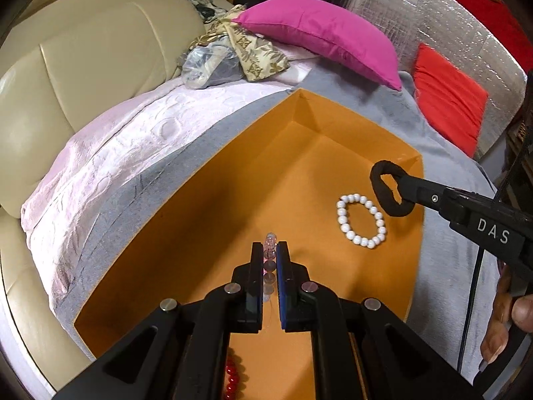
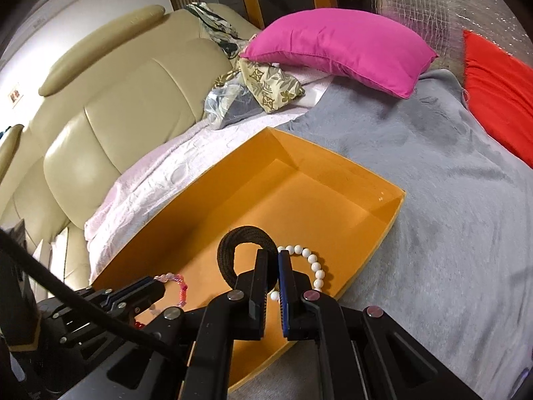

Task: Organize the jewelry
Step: 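Carry the ring and bracelet into the orange box and open both tools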

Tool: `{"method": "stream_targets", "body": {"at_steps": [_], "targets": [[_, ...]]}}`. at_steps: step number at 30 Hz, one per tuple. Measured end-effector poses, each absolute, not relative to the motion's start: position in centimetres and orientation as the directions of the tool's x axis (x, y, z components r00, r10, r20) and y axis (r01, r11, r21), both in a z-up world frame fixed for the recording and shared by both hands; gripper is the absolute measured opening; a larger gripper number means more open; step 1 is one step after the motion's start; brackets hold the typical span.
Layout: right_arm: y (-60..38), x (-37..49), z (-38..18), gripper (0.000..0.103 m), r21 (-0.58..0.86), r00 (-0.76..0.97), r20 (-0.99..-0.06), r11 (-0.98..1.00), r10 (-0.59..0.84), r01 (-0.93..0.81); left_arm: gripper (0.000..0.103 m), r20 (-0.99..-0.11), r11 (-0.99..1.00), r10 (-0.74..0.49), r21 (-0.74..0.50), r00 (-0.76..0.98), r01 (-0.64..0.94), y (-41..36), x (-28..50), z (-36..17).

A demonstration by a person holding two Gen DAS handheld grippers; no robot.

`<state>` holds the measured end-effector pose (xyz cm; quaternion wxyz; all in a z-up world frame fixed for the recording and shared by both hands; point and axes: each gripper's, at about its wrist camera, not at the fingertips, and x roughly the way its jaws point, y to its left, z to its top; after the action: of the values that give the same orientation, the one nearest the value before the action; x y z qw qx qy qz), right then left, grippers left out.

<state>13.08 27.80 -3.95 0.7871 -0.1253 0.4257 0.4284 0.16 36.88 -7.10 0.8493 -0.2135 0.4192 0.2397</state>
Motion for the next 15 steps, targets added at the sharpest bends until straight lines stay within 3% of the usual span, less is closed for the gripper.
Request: {"method": "stream_targets", "body": {"at_steps": [15], "targets": [[31.0,14.8,-5.9,0.007,0.105,0.253,-0.838,0.598,0.484,-0.795,0.007,-0.825,0.776,0.242,-0.151,0.51,-0.612,37.6,0.3,-7.9]]}}
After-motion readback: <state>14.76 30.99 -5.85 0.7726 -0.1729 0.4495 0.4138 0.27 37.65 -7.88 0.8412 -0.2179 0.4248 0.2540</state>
